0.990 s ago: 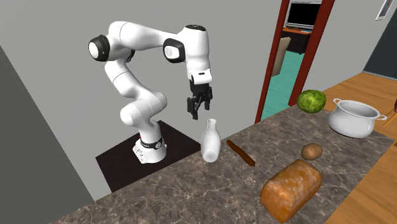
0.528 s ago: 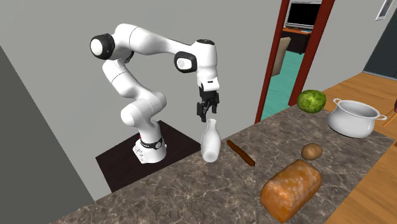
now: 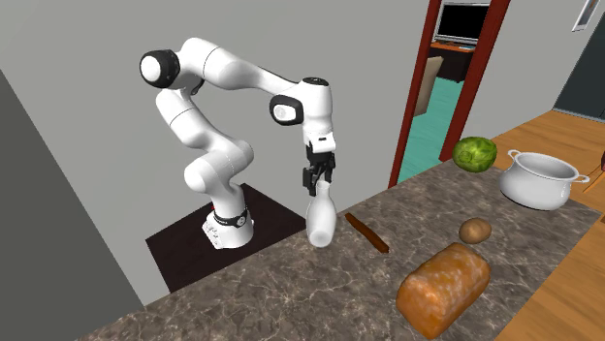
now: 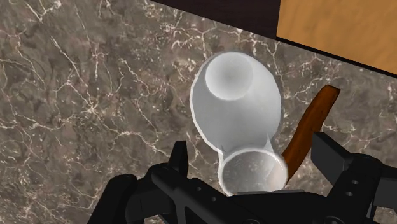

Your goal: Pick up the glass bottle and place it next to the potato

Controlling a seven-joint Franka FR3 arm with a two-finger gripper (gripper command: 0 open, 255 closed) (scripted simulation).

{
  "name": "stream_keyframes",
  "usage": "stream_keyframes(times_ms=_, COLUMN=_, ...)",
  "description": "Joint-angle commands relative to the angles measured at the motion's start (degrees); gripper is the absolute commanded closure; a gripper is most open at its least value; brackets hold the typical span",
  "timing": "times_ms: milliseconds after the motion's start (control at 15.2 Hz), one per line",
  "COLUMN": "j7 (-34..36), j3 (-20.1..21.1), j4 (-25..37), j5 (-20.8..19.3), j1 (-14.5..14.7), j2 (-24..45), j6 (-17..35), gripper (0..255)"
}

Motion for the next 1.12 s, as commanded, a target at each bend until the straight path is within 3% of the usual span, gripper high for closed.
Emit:
stream_keyframes(times_ms=0, j7=0.1, j3=0.4, j4=-0.7, j5=0.3, j1=0.1, j2=0.5, j6=1.2, gripper=0)
stream_keyframes(times_ms=462, j7=0.1, j3=0.4, j4=-0.7, j5=0.3, j1=0.1, j2=0.5, j6=1.2, gripper=0)
stream_keyframes(times_ms=528, j7=0.1, j3=0.4, j4=-0.7, j5=0.3, j1=0.1, j2=0.5, j6=1.2, gripper=255)
stream_keyframes(times_ms=1056, j7=0.1, j3=0.4, j4=-0.7, j5=0.3, j1=0.1, j2=0.5, j6=1.2, gripper=255)
